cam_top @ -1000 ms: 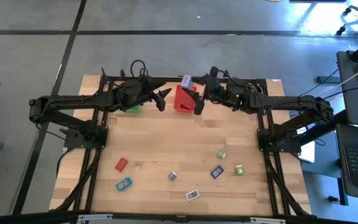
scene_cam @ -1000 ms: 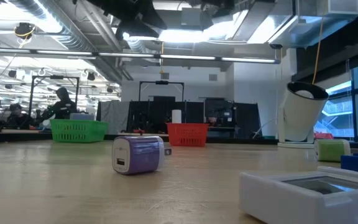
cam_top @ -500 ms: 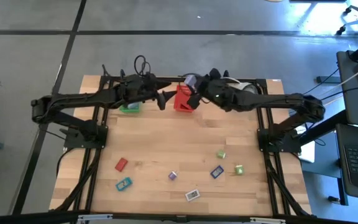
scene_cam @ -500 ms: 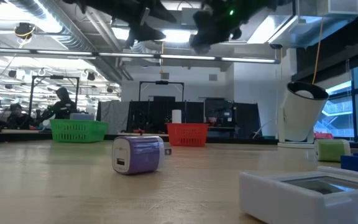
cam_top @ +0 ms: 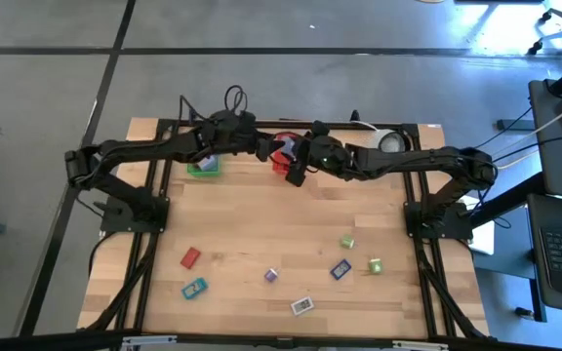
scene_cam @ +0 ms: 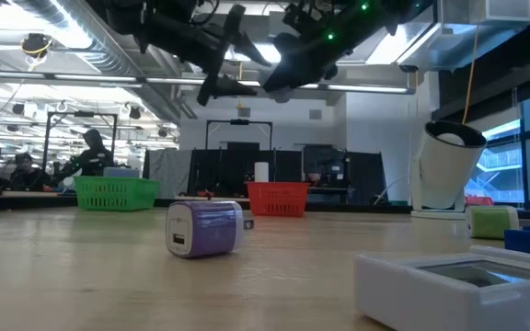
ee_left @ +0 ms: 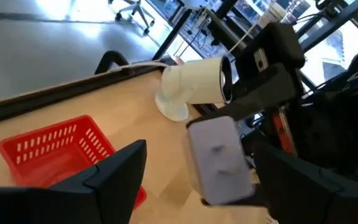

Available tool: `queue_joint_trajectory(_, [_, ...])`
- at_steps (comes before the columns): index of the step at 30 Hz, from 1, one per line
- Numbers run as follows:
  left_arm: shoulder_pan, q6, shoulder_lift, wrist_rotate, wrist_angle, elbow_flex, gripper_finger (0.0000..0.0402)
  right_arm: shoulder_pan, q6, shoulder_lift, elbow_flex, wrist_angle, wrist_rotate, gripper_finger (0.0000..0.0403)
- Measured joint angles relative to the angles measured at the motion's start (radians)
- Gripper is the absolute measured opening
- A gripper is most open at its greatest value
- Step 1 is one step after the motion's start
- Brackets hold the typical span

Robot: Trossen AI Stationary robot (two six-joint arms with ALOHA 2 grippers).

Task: Pick & Place Office items
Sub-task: Put the light blue charger adapter into the green bin

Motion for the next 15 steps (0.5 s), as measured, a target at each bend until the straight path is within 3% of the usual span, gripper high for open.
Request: queue_joint_trajectory(15, [0.009,-0.094,0.103,0.096,0.087,0.000,0.0292,0.000,0.011,0.044,0.000,0.006,-0.029,0.0222])
